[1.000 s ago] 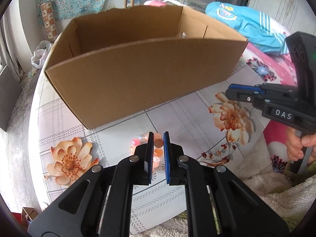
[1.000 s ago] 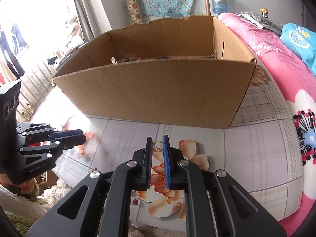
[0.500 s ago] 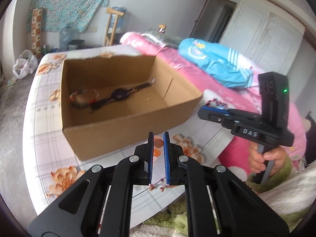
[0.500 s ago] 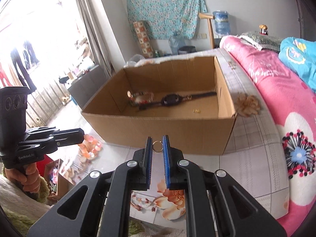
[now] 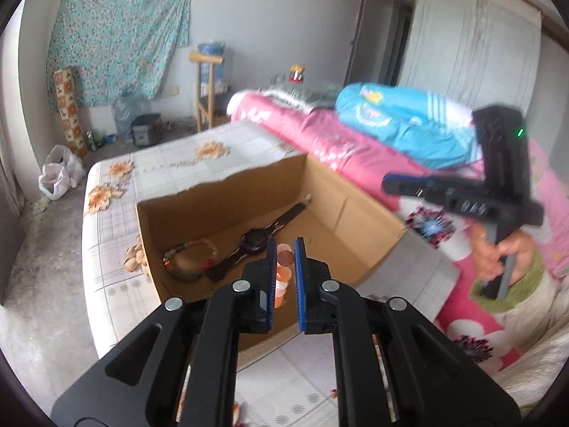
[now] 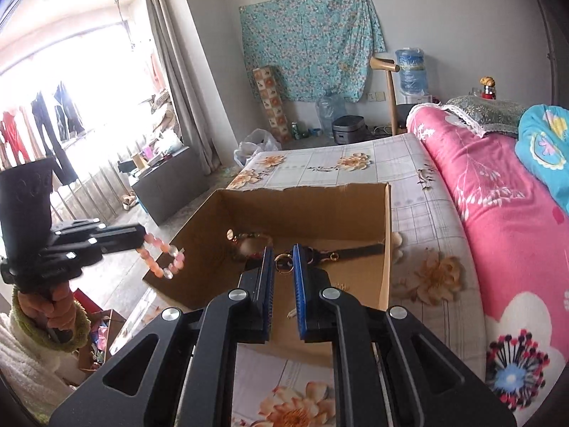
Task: Organize jewelry
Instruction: 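Carry the bracelet and gold ring into the box and open both grippers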
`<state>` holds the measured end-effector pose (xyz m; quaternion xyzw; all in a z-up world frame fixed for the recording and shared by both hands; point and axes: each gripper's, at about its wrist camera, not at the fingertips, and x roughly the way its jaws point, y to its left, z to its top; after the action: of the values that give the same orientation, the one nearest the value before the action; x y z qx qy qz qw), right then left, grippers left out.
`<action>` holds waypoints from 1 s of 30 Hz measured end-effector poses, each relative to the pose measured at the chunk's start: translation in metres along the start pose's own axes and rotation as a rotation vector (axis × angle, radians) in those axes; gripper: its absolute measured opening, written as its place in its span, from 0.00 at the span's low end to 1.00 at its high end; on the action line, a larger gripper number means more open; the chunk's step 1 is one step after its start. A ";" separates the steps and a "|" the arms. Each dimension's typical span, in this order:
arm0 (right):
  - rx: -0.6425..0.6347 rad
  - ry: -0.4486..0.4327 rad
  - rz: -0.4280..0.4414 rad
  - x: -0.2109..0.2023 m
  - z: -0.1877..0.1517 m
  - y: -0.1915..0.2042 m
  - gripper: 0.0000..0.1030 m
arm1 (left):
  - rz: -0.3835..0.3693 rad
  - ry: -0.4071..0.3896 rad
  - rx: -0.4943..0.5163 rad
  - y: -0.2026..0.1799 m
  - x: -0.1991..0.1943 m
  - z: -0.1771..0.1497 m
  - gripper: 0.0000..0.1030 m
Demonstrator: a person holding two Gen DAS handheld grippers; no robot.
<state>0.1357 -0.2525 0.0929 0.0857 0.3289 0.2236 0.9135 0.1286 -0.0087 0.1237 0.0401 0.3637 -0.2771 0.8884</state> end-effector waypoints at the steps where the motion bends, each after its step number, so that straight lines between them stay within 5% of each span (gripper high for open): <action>1: 0.004 0.004 0.002 0.004 0.003 -0.004 0.11 | 0.018 0.030 0.002 0.004 0.008 0.001 0.08; 12: 0.022 0.076 0.031 0.054 0.026 -0.031 0.11 | 0.144 0.381 0.099 0.029 0.094 -0.020 0.09; 13: 0.023 0.085 0.036 0.057 0.027 -0.031 0.11 | 0.151 0.390 0.107 0.029 0.096 -0.022 0.17; 14: 0.027 0.101 0.049 0.062 0.028 -0.032 0.11 | 0.157 0.391 0.112 0.030 0.096 -0.023 0.26; 19: 0.043 0.216 0.108 0.084 0.033 -0.028 0.11 | 0.137 0.335 0.060 0.037 0.085 -0.023 0.30; 23: 0.049 0.392 0.148 0.115 0.033 -0.019 0.11 | 0.106 0.241 0.014 0.040 0.065 -0.022 0.37; 30: -0.028 0.632 0.074 0.167 0.024 -0.001 0.11 | 0.085 0.100 -0.042 0.038 0.038 -0.025 0.60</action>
<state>0.2659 -0.1761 0.0171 0.0115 0.5900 0.2769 0.7583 0.1548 0.0126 0.0750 0.0506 0.4112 -0.2290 0.8809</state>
